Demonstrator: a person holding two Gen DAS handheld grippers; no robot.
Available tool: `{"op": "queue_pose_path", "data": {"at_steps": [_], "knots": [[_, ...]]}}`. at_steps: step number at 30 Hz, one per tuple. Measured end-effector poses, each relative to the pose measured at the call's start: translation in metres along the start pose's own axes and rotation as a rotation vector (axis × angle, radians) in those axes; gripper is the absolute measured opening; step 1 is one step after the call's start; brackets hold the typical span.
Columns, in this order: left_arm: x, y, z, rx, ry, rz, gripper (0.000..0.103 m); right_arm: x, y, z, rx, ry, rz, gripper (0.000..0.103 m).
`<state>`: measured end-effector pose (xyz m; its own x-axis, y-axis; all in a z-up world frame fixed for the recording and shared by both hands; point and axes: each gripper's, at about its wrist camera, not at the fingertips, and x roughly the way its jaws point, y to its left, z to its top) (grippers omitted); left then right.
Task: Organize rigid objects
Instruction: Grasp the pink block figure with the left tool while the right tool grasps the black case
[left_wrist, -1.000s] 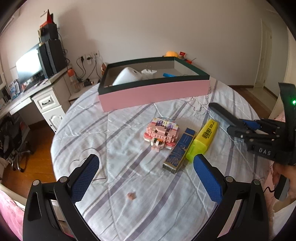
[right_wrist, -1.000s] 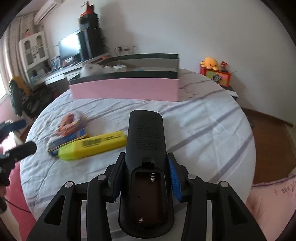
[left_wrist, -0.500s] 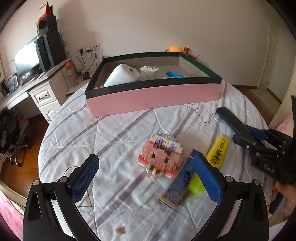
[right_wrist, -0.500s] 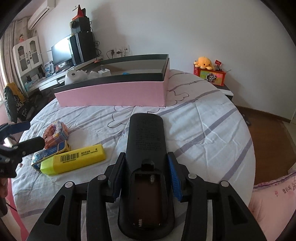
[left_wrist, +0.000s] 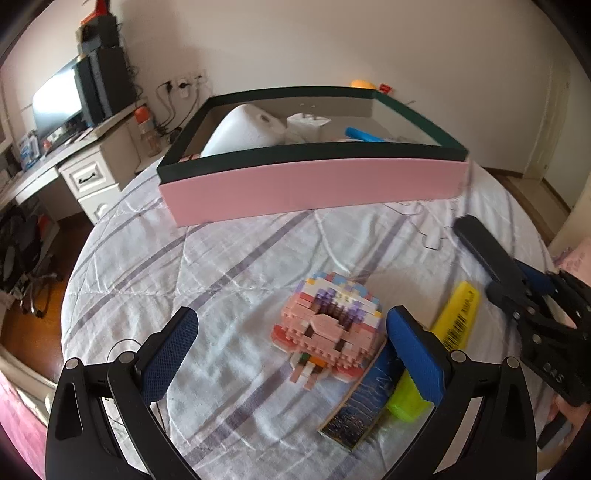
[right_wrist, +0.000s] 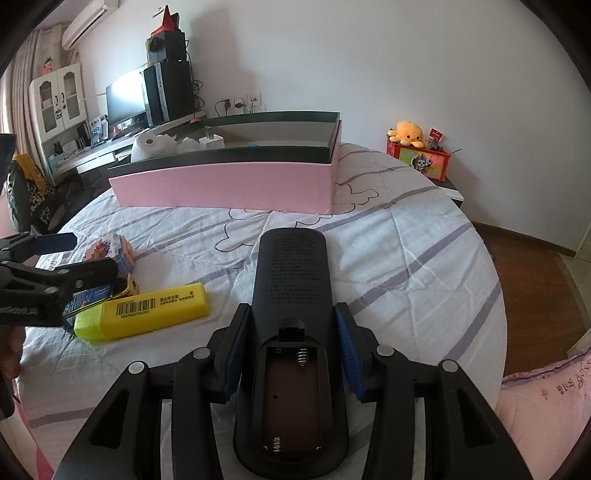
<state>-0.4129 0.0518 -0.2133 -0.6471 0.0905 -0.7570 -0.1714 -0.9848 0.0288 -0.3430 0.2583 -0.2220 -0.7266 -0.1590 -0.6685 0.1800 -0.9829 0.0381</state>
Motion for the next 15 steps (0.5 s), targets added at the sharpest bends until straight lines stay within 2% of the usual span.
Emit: {"op": "queue_pose_path", "data": {"at_steps": [4, 6, 10, 14, 15], "knots": [[0.0066, 0.0042, 0.0008, -0.031, 0.021, 0.014, 0.103, -0.0004, -0.0001, 0.0, -0.001, 0.0, 0.0, 0.046], [0.01, 0.0044, -0.0009, -0.015, 0.024, 0.048, 0.103, -0.0003, 0.0, 0.0, -0.002, 0.0, -0.001, 0.046], [0.0098, 0.0029, -0.0051, 0.043, 0.014, 0.116, 0.096, -0.0008, -0.0007, -0.0003, -0.002, 0.0, -0.001, 0.046], [0.0105, 0.0102, -0.0077, 0.019, 0.018, 0.065, 0.093, -0.001, -0.0002, -0.0004, -0.004, 0.0, -0.002, 0.046], [0.0103, 0.0106, -0.0085, 0.018, 0.016, 0.052, 0.089, -0.0009, -0.0004, -0.0002, -0.004, 0.0, -0.003, 0.046]]}}
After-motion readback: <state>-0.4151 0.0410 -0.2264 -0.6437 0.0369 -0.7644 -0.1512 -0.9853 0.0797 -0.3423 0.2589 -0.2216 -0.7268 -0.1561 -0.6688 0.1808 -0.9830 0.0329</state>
